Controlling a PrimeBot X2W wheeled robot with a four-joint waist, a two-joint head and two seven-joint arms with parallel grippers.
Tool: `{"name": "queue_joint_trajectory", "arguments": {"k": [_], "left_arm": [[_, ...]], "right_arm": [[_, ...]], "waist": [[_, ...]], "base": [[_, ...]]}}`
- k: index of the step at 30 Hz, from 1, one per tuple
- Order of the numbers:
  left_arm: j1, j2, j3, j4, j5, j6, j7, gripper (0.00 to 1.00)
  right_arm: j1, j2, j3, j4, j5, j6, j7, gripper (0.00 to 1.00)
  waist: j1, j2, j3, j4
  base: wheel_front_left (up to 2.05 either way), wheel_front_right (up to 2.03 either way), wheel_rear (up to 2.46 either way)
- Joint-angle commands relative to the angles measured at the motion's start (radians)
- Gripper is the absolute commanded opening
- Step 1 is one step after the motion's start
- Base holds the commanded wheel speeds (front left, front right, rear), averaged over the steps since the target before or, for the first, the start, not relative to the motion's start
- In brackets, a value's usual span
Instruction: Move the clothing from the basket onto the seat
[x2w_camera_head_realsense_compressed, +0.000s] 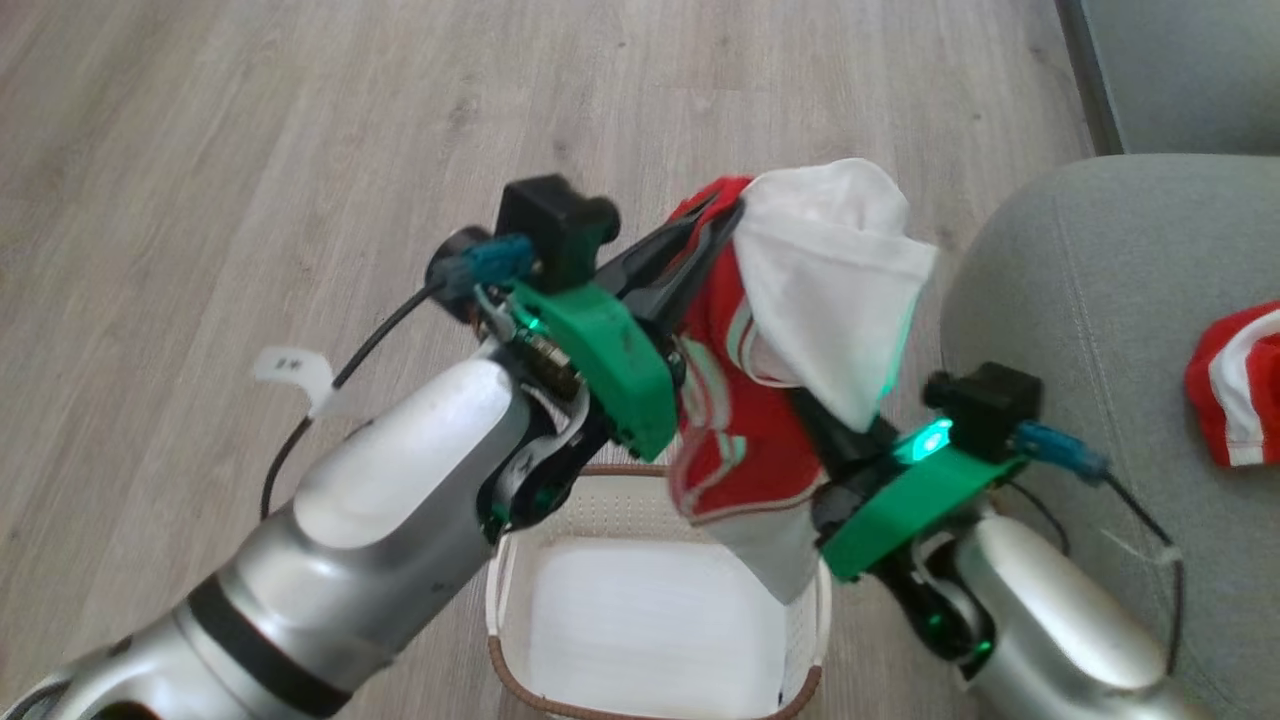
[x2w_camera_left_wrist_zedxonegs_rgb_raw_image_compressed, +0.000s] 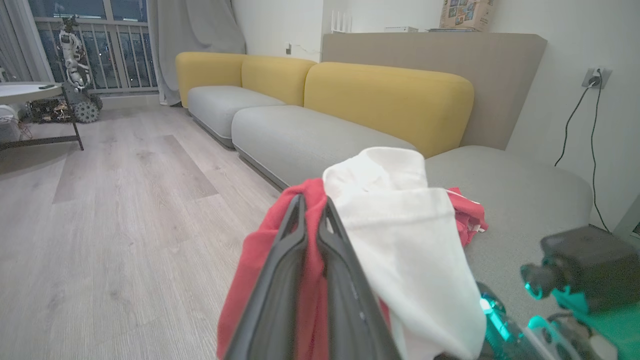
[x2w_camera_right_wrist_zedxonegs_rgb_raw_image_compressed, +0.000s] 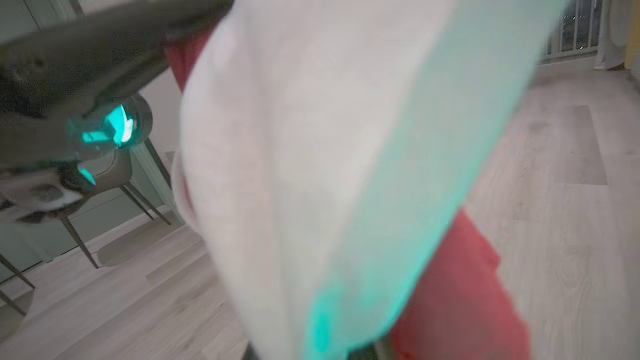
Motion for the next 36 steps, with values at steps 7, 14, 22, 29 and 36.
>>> {"name": "queue_joint_trajectory", "arguments": {"k": [7,14,22,29,36], "left_arm": [[0.014,0.052,0.039,-0.049,-0.018,0.025,-0.009,0.00],[0.050,0.063,0.026,-0.073,-0.021,0.039,-0.007,1.00],[0.081,0.072,0.013,-0.100,-0.016,0.048,-0.023,1.00],[0.093,0.078,0.009,-0.118,-0.008,0.050,-0.042,1.00],[0.099,0.088,0.011,-0.130,-0.003,0.053,-0.059,1.00]], "right_arm": [[0.057,-0.042,-0.143,-0.156,-0.086,0.000,-0.011,0.00],[0.083,-0.071,-0.235,-0.258,-0.147,0.000,-0.011,0.00],[0.072,-0.125,-0.299,-0.352,-0.191,0.000,-0.011,0.00],[0.098,-0.167,-0.355,-0.415,-0.211,0.000,-0.011,0.00],[0.152,-0.176,-0.429,-0.489,-0.213,0.000,-0.011,0.00]], "waist": [[0.0000,-0.0001,-0.005,-0.031],[0.0000,-0.0001,-0.009,-0.084],[0.0000,-0.0001,-0.005,-0.172],[0.0000,-0.0001,0.002,-0.253],[0.0000,-0.0001,0.020,-0.356]], "base": [[0.00,0.00,0.00],[0.00,0.00,0.00],[0.00,0.00,0.00],[0.00,0.00,0.00],[0.00,0.00,0.00]]}}
